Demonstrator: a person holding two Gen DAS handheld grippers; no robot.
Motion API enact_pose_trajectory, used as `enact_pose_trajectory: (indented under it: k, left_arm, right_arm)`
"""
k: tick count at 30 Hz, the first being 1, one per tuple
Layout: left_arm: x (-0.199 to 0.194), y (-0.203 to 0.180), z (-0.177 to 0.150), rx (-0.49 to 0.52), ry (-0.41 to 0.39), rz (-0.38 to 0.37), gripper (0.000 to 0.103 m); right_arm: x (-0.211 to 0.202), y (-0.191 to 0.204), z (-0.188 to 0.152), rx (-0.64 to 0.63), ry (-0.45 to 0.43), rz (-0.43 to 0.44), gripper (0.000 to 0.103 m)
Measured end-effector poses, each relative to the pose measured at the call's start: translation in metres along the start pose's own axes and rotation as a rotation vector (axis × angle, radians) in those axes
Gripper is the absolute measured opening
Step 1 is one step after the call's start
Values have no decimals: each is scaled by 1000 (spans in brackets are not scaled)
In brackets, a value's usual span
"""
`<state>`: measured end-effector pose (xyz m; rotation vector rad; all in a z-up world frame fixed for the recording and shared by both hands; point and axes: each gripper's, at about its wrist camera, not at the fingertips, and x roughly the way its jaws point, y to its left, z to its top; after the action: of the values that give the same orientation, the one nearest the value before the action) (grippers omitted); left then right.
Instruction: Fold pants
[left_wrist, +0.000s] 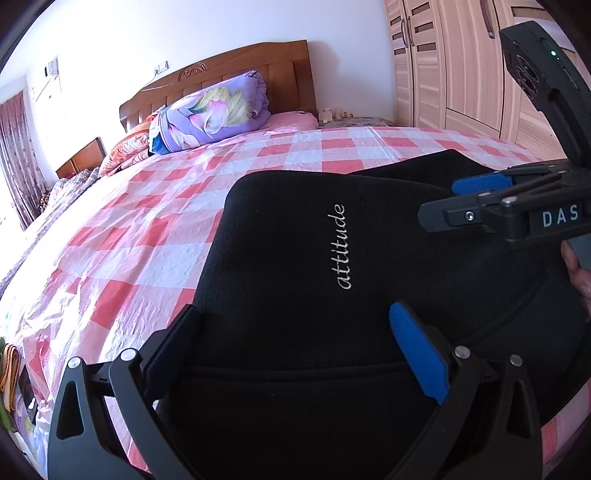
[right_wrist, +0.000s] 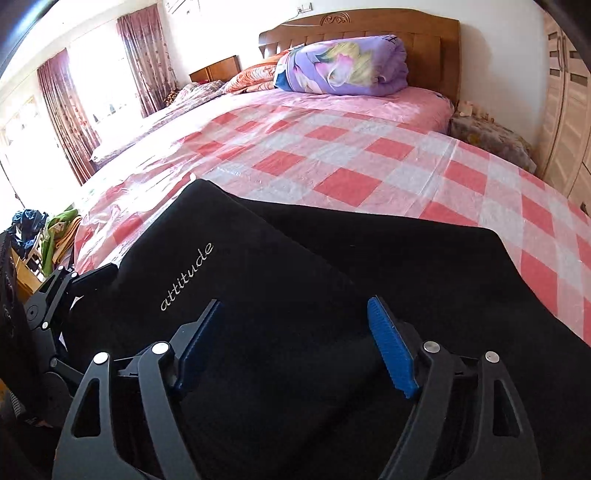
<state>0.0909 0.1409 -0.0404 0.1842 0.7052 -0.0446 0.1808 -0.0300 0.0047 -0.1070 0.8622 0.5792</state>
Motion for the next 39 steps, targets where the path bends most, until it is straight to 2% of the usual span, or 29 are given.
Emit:
enact_pose_trajectory:
  k: [4,7,9,12,14,16,18,19,21,22,23,24,26,30,32,33,36,37,39]
  left_arm:
    - [-1,2,-1,-8,5,-10,102]
    - [-13,8,8,-20,51,-15,102]
    - [-32,17,25,-51,-5,-46,102]
    - [-40,27,59,-82,-30,-127,102]
    - [-29,29,82,-103,-18,-220,102]
    - [-9,34,102,-161,-5,-370,102]
    - [17,36,115,-228,36,-551,102]
    - [30,35,119,-247,58,-584,102]
    - [59,31,120,-227,101,-517,102]
    - [78,30,116,-214,149,-490,101]
    - [94,30,110,-219,186,-496,101]
    - [94,33,106,-223,138,-501,101]
    - [91,34,107,-230,139,-491,101]
    - [65,20,109,-140,76,-391,100]
    - [72,22,108,-118,104,-280,100]
    - [84,28,105,-139,149,-227,100]
    - [99,46,101,-233,201,-206,101]
    - [101,48,99,-246,207,-200,101]
    - [92,51,99,-272,143,-162,101]
  right_arm:
    - [2,1,-3,-3,-13,-28,75]
    - [1,-1,-3,7,-27,-23,75]
    - [-1,-7,-4,30,-37,9,75]
    - [-1,-6,-3,26,-37,10,75]
    - [0,-4,-3,11,-33,-3,76]
    - [1,-2,-3,5,-30,-10,76]
    - [1,-3,-4,10,-33,-4,76]
    - [1,-4,-4,12,-34,0,76]
    - [0,-5,-4,15,-36,6,76]
    - [0,-5,-4,16,-37,11,76]
    - [0,-5,-4,17,-39,16,76]
    - [0,-5,-4,17,-38,16,76]
    - [0,-6,-4,16,-39,16,76]
    - [0,-6,-4,18,-38,16,76]
    - [1,-4,-3,13,-37,10,76]
    - [1,-4,-4,12,-37,10,76]
    - [1,-4,-4,10,-38,6,76]
    - [1,-4,-4,14,-41,10,76]
    - [-8,-8,-4,34,-73,27,76]
